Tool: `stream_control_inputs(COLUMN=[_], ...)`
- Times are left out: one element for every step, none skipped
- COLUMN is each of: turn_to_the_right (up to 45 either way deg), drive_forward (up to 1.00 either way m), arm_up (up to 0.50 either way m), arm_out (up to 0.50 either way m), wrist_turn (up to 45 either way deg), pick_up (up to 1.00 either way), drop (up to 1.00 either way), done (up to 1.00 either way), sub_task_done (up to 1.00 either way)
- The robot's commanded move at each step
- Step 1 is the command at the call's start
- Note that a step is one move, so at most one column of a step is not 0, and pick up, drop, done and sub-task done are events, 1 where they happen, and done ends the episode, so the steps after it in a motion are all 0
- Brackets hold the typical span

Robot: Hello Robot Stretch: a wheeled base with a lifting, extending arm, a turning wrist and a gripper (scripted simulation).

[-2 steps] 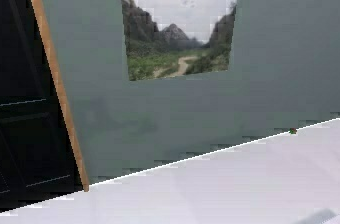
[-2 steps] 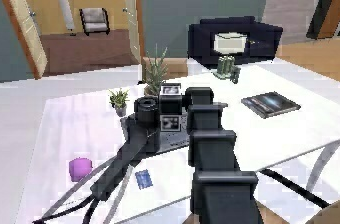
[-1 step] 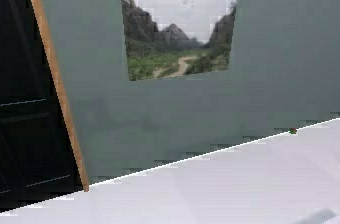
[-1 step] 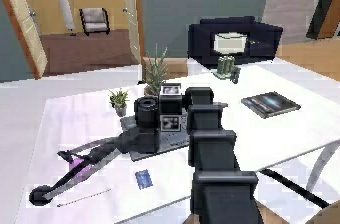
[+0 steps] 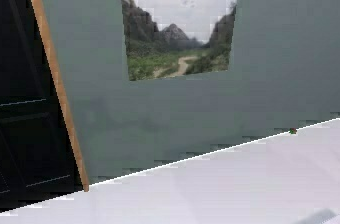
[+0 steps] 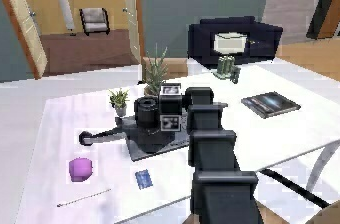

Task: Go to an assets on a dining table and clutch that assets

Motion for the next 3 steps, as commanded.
stream_control_inputs(turn_to_the_right=[0.0, 0.0, 0.0], drive_forward=[0.00, 0.00, 0.00], arm_up=[0.00, -0.30, 0.00], arm_out=[0.00, 0.00, 0.00], wrist_turn=[21.0, 0.0, 0.0], pick_up=[0.00, 0.00, 1.00], drop=[0.00, 0.00, 0.00], done=[0.00, 0.00, 0.00], sub_task_done=[0.00, 0.00, 0.00])
